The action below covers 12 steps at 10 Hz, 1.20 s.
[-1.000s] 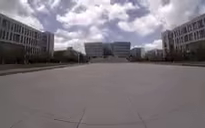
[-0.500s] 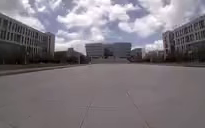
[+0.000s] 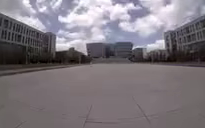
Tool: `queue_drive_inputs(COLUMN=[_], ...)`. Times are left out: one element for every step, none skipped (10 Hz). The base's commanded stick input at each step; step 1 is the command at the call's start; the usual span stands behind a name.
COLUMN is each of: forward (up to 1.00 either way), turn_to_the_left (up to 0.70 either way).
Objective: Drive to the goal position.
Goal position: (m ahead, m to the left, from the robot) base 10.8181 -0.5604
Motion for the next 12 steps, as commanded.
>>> queue_drive_inputs(forward=[0.70,0.70,0.70,0.70,0.70,0.70,0.70,0.70,0.70,0.70,0.70,0.70], turn_to_the_left=[0.00,0.00,0.00,0.00,0.00,0.00,0.00,0.00,0.00,0.00,0.00,0.00])
